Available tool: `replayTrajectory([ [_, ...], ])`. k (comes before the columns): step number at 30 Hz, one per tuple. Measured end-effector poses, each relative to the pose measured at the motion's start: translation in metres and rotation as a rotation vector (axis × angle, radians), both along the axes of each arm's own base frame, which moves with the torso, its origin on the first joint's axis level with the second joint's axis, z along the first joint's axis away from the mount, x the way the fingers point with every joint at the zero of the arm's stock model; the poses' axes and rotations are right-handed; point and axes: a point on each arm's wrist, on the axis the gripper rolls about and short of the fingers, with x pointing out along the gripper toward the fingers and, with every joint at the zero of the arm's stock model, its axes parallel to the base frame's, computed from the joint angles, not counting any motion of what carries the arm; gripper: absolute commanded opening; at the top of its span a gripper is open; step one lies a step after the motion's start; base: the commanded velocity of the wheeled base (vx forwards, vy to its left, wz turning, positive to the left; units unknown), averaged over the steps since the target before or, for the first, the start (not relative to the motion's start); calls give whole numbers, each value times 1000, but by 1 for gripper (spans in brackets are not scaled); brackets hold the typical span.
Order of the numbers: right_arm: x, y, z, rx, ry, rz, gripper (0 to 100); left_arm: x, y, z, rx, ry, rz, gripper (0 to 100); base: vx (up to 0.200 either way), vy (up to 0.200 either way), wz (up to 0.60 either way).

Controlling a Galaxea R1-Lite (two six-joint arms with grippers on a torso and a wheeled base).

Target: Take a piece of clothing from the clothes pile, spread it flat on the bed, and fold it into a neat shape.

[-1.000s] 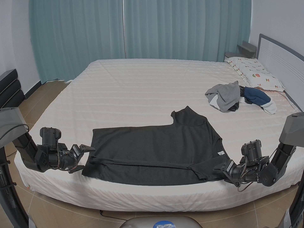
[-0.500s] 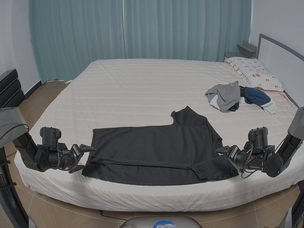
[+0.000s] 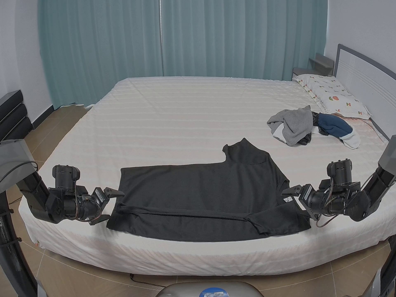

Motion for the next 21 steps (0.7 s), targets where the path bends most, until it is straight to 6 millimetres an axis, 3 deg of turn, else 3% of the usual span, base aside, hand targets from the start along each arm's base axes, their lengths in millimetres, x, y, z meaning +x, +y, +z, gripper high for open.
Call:
replayTrajectory([
  [7,5,1,-5,131,48,18,100,3,2,4,-20,2,54,100,0,0,0],
  [9,4,-1,-6,145,47,10,100,4,4,6,-30,-3,65,100,200,-200,0],
  [18,-3,-8,-9,157,15,-8,100,1,4,13,-34,-16,66,100,200,0,0],
  [21,-5,-8,-10,156,20,-9,100,-1,3,16,-33,-22,64,100,0,0,0],
])
